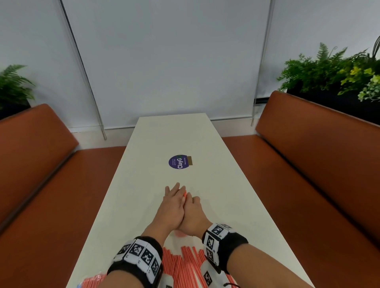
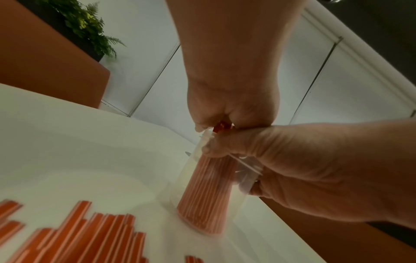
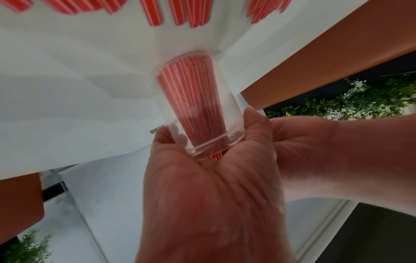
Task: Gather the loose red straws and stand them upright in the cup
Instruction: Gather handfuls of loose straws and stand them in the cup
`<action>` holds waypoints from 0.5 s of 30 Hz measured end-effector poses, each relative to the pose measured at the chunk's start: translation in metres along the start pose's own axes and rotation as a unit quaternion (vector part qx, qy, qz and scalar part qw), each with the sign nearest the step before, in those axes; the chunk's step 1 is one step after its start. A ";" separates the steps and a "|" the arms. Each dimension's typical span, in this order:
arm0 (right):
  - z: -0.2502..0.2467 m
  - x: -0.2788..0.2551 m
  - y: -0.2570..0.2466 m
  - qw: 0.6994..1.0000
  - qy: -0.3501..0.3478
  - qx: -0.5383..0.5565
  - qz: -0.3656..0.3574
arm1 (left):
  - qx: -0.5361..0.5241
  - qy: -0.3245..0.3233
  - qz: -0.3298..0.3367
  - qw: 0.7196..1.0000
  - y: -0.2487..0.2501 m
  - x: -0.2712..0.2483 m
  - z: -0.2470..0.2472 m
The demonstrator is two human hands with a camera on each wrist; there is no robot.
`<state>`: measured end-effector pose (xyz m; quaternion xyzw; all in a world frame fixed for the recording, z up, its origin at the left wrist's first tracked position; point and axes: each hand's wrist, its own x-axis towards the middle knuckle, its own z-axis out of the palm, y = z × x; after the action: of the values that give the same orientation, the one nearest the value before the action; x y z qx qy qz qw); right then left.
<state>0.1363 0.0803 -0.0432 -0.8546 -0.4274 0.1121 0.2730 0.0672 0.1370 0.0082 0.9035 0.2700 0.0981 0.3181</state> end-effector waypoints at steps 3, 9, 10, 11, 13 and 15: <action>-0.001 -0.001 -0.002 1.000 0.007 0.013 0.026 | 0.006 0.004 0.031 1.000 -0.003 -0.002 -0.002; -0.011 -0.006 -0.010 0.998 -0.025 0.027 0.052 | 0.044 -0.019 0.066 0.997 -0.003 -0.007 -0.011; -0.016 -0.009 -0.013 0.997 -0.028 0.038 0.067 | 0.040 -0.005 0.069 0.997 -0.001 -0.009 -0.014; -0.022 -0.013 -0.015 0.995 -0.029 0.048 0.087 | 0.041 0.010 0.067 0.997 0.001 -0.011 -0.017; -0.036 -0.023 -0.021 0.990 -0.033 0.062 0.122 | 0.051 0.037 0.041 0.997 0.002 -0.020 -0.023; -0.050 -0.035 -0.025 0.987 -0.026 0.079 0.140 | 0.036 0.071 -0.009 0.997 0.004 -0.033 -0.027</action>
<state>0.1197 0.0464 0.0111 -0.8786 -0.3005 0.2048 0.3097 0.0320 0.1301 0.0320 0.9028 0.3032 0.1497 0.2658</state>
